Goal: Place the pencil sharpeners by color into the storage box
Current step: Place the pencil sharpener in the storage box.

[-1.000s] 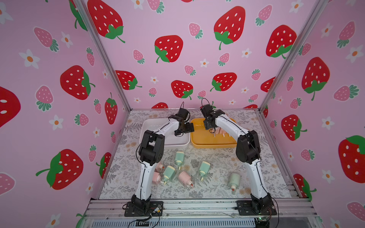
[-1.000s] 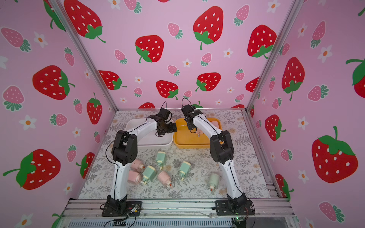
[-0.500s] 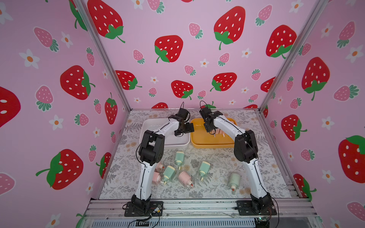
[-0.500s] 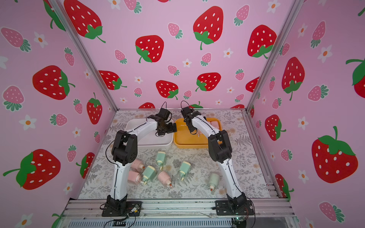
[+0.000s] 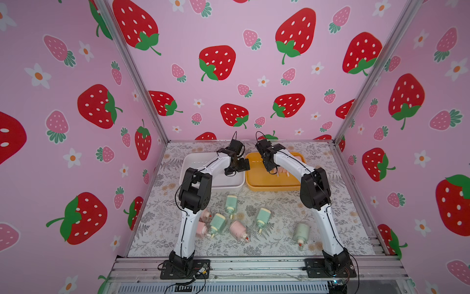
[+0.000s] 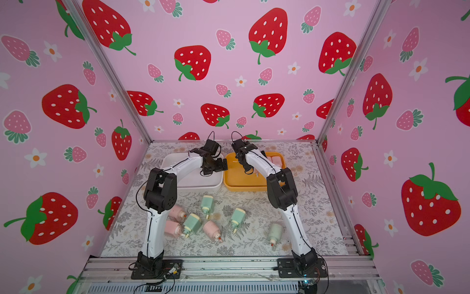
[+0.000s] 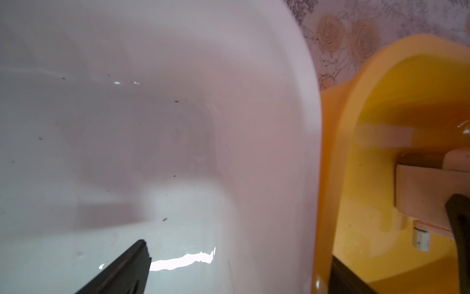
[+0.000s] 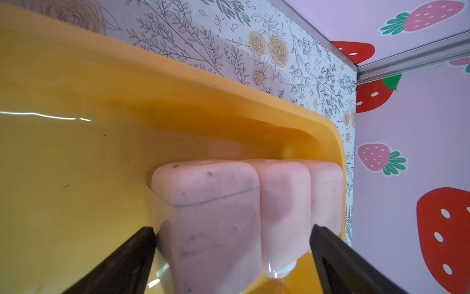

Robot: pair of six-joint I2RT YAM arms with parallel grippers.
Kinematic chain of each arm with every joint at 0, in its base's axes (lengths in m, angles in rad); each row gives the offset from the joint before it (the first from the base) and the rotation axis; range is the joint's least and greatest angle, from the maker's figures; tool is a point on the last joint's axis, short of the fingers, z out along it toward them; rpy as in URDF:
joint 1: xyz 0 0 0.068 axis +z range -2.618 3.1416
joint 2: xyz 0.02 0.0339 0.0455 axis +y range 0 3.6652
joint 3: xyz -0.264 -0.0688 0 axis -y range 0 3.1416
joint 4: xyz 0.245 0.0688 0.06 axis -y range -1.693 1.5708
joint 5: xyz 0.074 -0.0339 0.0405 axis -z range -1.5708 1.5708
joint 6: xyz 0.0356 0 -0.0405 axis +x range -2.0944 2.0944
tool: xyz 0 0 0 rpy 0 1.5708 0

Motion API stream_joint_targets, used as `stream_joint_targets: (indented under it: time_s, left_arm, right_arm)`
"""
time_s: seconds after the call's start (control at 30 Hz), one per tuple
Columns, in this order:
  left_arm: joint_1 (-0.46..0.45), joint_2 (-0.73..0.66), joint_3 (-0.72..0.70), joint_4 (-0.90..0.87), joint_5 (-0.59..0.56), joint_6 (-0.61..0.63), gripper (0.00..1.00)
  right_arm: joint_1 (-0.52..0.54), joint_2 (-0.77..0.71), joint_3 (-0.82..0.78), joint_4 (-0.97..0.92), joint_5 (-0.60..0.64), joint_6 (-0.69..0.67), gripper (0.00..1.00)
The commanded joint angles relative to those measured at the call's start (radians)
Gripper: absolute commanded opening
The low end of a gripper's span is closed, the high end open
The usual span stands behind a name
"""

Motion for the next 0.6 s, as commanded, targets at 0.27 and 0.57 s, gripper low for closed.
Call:
stream_joint_targets:
  time_s: [0.27, 0.57]
  left_arm:
    - [0.003, 0.002, 0.011, -0.035, -0.016, 0.009, 1.00]
    - [0.002, -0.005, 0.008, -0.028, 0.002, 0.007, 1.00]
  right_arm:
    - [-0.003, 0.017, 0.032, -0.047, 0.055, 0.018, 1.00]
    - [-0.003, 0.017, 0.050, -0.056, 0.040, 0.016, 1.00]
